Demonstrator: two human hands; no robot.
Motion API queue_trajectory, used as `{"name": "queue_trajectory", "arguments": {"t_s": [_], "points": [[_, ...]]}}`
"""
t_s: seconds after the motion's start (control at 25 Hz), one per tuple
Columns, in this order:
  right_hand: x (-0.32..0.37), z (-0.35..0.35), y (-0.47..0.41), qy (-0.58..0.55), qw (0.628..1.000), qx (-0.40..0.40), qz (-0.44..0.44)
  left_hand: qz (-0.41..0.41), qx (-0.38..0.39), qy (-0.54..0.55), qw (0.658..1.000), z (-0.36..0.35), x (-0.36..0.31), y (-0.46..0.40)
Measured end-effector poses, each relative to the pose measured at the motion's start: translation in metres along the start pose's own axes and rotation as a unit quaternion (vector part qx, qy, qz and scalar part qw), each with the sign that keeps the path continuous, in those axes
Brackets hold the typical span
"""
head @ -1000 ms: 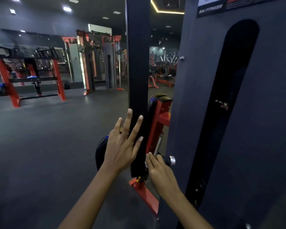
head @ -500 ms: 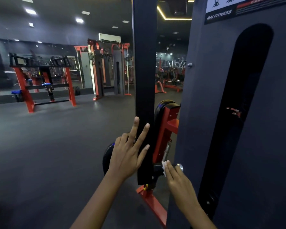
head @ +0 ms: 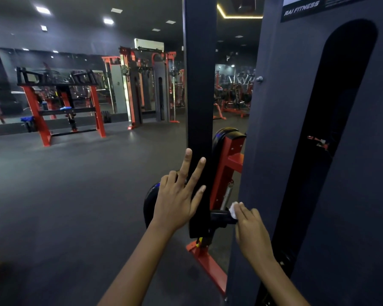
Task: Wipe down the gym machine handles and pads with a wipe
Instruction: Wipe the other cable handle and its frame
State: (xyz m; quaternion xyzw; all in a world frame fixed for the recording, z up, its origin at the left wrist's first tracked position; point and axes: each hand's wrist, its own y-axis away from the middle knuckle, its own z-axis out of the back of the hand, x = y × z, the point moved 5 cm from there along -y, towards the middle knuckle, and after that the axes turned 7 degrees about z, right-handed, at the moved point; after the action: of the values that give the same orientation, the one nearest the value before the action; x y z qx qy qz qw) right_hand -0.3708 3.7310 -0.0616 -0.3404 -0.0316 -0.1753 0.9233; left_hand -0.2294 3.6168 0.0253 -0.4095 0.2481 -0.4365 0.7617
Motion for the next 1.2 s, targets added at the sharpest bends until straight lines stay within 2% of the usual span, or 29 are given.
{"name": "queue_trajectory", "arguments": {"t_s": [0.12, 0.32, 0.48, 0.6, 0.76, 0.92, 1.04, 1.12, 1.2], "points": [[0.038, -0.006, -0.009, -0.016, 0.996, 0.016, 0.082, 0.002, 0.001, 0.001, 1.000, 0.000, 0.000, 0.001], [0.047, -0.006, -0.001, 0.053, 0.990, 0.027, 0.131, -0.003, 0.002, 0.006, 1.000, 0.001, 0.000, 0.001], [0.011, -0.001, 0.010, 0.109, 0.987, 0.010, 0.118, -0.007, -0.002, 0.005, 1.000, 0.002, 0.000, 0.001], [-0.020, 0.007, 0.012, 0.123, 0.989, 0.025, 0.072, -0.007, 0.002, 0.007, 1.000, 0.002, 0.000, 0.001], [-0.037, 0.020, -0.003, 0.029, 0.998, 0.045, -0.019, -0.003, 0.002, 0.002, 1.000, 0.000, -0.001, 0.003], [-0.008, 0.017, -0.042, -0.103, 0.994, 0.047, 0.011, 0.001, 0.000, -0.015, 1.000, -0.005, 0.001, 0.006], [0.025, -0.004, -0.064, -0.101, 0.981, 0.147, 0.073, -0.019, 0.006, -0.064, 0.998, -0.010, -0.003, 0.013], [0.027, -0.018, -0.069, -0.135, 0.961, 0.231, 0.066, -0.038, 0.019, -0.079, 0.996, -0.011, -0.003, 0.013], [0.017, -0.024, -0.069, -0.182, 0.942, 0.277, 0.051, -0.053, 0.031, -0.078, 0.995, -0.011, -0.001, 0.011]]}}
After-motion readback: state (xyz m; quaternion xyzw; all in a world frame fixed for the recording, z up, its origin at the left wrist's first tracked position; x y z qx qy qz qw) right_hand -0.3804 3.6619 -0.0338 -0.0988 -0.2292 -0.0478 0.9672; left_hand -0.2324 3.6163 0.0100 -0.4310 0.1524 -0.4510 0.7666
